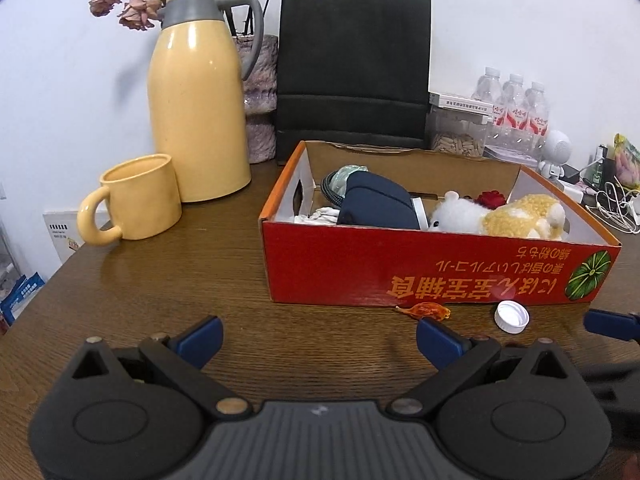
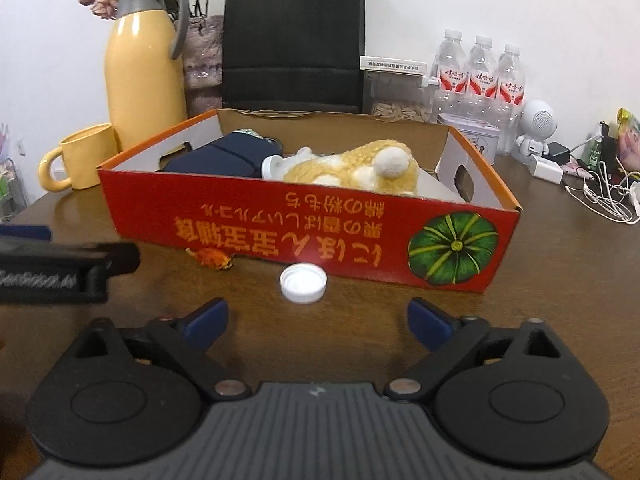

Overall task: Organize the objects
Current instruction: 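Grasp the last white cap with the right gripper while the left grasps the orange piece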

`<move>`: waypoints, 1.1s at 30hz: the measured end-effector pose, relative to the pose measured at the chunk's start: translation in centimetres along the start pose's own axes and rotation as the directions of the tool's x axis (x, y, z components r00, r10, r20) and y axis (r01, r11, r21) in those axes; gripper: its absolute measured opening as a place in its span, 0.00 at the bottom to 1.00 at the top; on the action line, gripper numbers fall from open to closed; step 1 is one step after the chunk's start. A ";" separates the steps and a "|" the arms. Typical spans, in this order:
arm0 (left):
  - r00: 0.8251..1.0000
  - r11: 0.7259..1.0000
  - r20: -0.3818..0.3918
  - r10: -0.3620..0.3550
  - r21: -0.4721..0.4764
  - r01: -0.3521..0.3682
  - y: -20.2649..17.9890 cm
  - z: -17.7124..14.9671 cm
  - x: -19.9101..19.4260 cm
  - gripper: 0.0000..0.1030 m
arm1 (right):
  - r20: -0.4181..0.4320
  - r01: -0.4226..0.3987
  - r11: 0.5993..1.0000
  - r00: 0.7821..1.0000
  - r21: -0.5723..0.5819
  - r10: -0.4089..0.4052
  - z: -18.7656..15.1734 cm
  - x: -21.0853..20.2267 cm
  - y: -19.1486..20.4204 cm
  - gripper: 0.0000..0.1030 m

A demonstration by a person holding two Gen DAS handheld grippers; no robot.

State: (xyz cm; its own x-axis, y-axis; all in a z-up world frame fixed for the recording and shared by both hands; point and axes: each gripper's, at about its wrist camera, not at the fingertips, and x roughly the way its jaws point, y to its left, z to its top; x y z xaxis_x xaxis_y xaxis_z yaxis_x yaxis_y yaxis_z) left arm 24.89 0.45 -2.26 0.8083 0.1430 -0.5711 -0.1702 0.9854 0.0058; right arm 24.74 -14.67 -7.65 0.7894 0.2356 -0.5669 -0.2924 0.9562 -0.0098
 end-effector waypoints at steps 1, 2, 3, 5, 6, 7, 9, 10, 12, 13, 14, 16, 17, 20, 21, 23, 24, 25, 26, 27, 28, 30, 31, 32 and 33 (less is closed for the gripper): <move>1.000 1.000 -0.004 0.003 -0.002 -0.003 0.0 0.0 0.1 1.00 | -0.005 0.005 1.000 1.000 0.003 -0.005 0.2 0.4 0.0 0.83; 1.000 1.000 -0.008 0.004 -0.004 -0.004 0.0 0.0 0.2 1.00 | -0.012 0.007 1.000 1.000 0.009 -0.007 0.4 0.9 0.1 0.76; 1.000 1.000 -0.012 0.003 -0.007 -0.004 0.1 0.0 0.3 1.00 | -0.023 0.009 1.000 1.000 0.017 -0.008 0.7 1.3 0.1 0.71; 1.000 1.000 -0.018 0.005 -0.013 -0.005 0.1 0.0 0.5 1.00 | -0.050 0.006 0.999 0.999 0.034 -0.005 0.9 2.2 0.0 0.56; 1.000 1.000 -0.019 0.005 -0.015 -0.006 0.2 0.0 0.5 1.00 | -0.044 0.001 0.999 0.999 0.041 0.000 1.0 2.2 -0.1 0.37; 1.000 1.000 -0.019 0.007 -0.017 -0.007 0.1 0.0 0.6 1.00 | -0.038 -0.014 0.999 0.999 0.046 0.016 1.0 2.2 -0.2 0.27; 1.000 1.000 -0.018 0.010 -0.016 -0.010 0.0 0.0 0.8 1.00 | -0.019 -0.039 0.998 0.999 0.055 0.040 0.9 1.8 -0.5 0.28; 1.000 1.000 -0.015 0.011 -0.014 -0.011 -0.1 0.0 0.9 1.00 | -0.006 -0.049 0.997 0.999 0.051 0.049 0.8 1.5 -0.5 0.28; 1.000 1.000 -0.005 0.010 -0.004 -0.010 -0.5 0.0 1.0 1.00 | 0.020 -0.055 0.998 0.998 0.039 0.054 0.7 0.8 -0.6 0.28; 1.000 1.000 -0.002 0.006 0.004 -0.006 -0.9 0.0 1.2 1.00 | 0.030 -0.058 0.998 0.998 0.039 0.057 0.7 0.4 -0.8 0.28; 1.000 1.000 0.000 0.002 0.011 -0.002 -1.3 0.1 1.3 1.00 | 0.038 -0.063 0.997 0.997 0.038 0.061 0.7 0.2 -0.9 0.28; 1.000 1.000 -0.002 -0.013 0.022 0.014 -2.3 0.2 1.6 1.00 | 0.054 -0.060 0.998 0.997 0.028 0.059 0.7 -0.3 -1.3 0.28; 1.000 0.999 -0.002 -0.020 0.029 0.020 -2.8 0.2 1.7 1.00 | 0.061 -0.057 0.998 0.997 0.024 0.055 0.7 -0.5 -1.6 0.28; 1.000 0.998 -0.004 0.006 0.055 -0.006 -4.7 0.3 2.2 1.00 | 0.075 -0.043 0.999 0.996 0.022 0.041 0.7 -1.0 -2.8 0.28; 1.000 0.998 -0.003 0.015 0.063 -0.015 -5.3 0.3 2.5 1.00 | 0.078 -0.039 0.999 0.996 0.025 0.037 0.6 -1.1 -3.3 0.28; 1.000 0.997 -0.005 0.016 0.071 -0.015 -6.1 0.5 2.9 1.00 | 0.082 -0.034 0.999 0.996 0.031 0.031 0.6 -1.2 -4.3 0.28; 1.000 0.997 -0.009 0.020 0.072 -0.019 -6.5 0.6 3.2 0.98 | 0.083 -0.032 0.999 0.996 0.034 0.029 0.6 -1.3 -4.8 0.28; 1.000 0.997 -0.017 0.021 0.071 -0.020 -6.9 0.7 3.5 0.97 | 0.083 -0.031 0.999 0.996 0.035 0.028 0.5 -1.3 -5.1 0.28; 0.999 0.997 -0.029 0.024 0.069 -0.022 -7.2 0.7 3.9 0.96 | 0.083 -0.032 0.999 0.996 0.036 0.028 0.5 -1.3 -5.5 0.28; 0.999 0.997 -0.040 0.029 0.068 -0.026 -7.4 0.8 4.3 0.95 | 0.083 -0.032 0.999 0.996 0.036 0.029 0.4 -1.3 -5.7 0.28; 0.998 0.997 -0.056 0.041 0.066 -0.037 -7.6 0.8 4.6 0.95 | 0.083 -0.034 0.999 0.996 0.036 0.031 0.4 -1.3 -5.9 0.28; 0.995 0.997 -0.082 0.058 0.057 -0.054 -8.0 0.9 5.2 0.93 | 0.085 -0.037 0.999 0.996 0.035 0.034 0.3 -1.4 -6.0 0.28; 0.995 0.998 -0.082 0.050 0.045 -0.047 -8.0 0.9 5.3 0.92 | 0.087 -0.039 0.999 0.996 0.036 0.036 0.3 -1.5 -6.0 0.28; 0.996 0.999 -0.083 0.042 0.036 -0.039 -8.0 1.0 5.3 0.91 | 0.088 -0.041 0.999 0.995 0.034 0.038 0.3 -1.5 -6.0 0.28; 0.996 0.999 -0.084 0.038 0.031 -0.035 -8.1 1.0 5.4 0.87 | 0.090 -0.041 0.999 0.995 0.031 0.038 0.3 -1.5 -5.9 0.28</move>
State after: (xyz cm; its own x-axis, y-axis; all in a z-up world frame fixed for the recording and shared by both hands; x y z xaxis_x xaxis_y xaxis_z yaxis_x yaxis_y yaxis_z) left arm 31.17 -6.68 -4.56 0.7509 0.1718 -0.6377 -0.1813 0.9821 0.0511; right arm 25.44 -20.62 -6.52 0.8231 0.2862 -0.4905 -0.3074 0.9508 0.0390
